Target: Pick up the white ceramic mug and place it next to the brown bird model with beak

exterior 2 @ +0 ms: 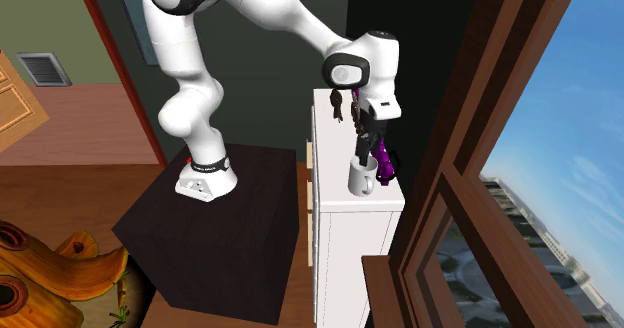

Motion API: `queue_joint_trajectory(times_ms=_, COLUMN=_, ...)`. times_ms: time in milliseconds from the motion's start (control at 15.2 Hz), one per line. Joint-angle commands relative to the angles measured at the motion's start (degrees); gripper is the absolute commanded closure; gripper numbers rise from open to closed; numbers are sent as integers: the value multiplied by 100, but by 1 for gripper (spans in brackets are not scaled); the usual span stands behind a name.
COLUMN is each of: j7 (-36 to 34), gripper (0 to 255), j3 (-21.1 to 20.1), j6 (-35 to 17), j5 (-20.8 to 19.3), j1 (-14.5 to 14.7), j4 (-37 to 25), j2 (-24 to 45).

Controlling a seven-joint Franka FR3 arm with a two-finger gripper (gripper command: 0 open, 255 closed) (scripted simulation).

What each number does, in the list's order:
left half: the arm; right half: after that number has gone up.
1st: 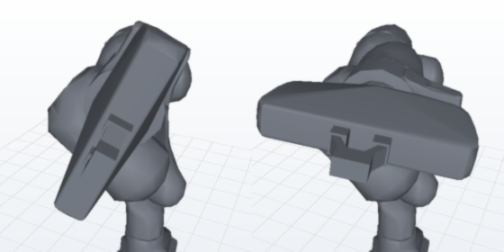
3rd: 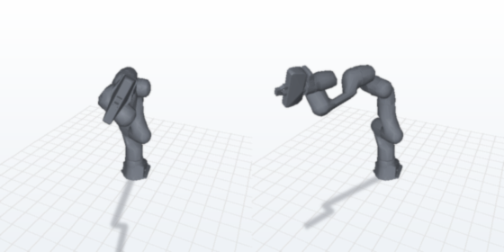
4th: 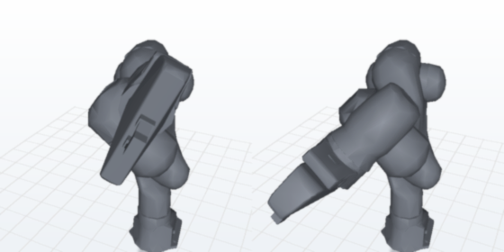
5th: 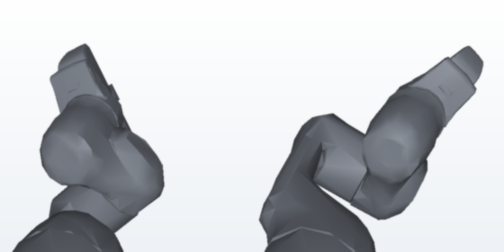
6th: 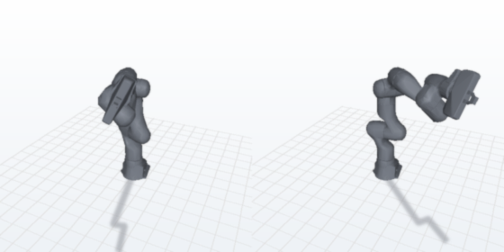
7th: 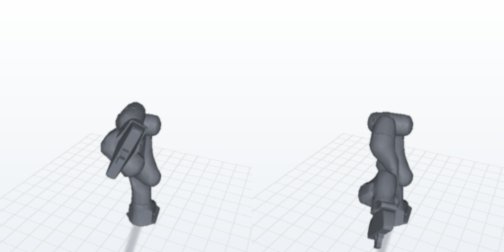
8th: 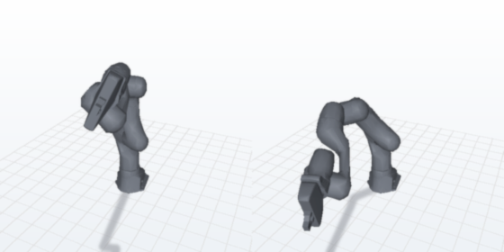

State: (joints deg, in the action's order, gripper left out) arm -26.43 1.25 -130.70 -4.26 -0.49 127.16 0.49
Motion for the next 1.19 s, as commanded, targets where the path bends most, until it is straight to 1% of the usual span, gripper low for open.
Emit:
queue_joint_trajectory(times_ms=0, j7=-14, gripper=0, j3=4, j6=-159, j5=-6, j1=-4, j4=54, j2=94)
queue_joint_trajectory(times_ms=264, j7=-21, gripper=0, j3=12, j6=-423, j5=-18, j1=-12, j4=142, j2=269)
queue_joint_trajectory(times_ms=726, j7=-21, gripper=0, j3=12, j6=-423, j5=-18, j1=-12, j4=140, j2=271)
queue_joint_trajectory(times_ms=792, j7=-21, gripper=255, j3=12, j6=-423, j5=-18, j1=-12, j4=141, j2=270)
queue_joint_trajectory(times_ms=1122, j7=-22, gripper=255, j3=12, j6=-423, j5=-18, j1=-11, j4=141, j2=271)
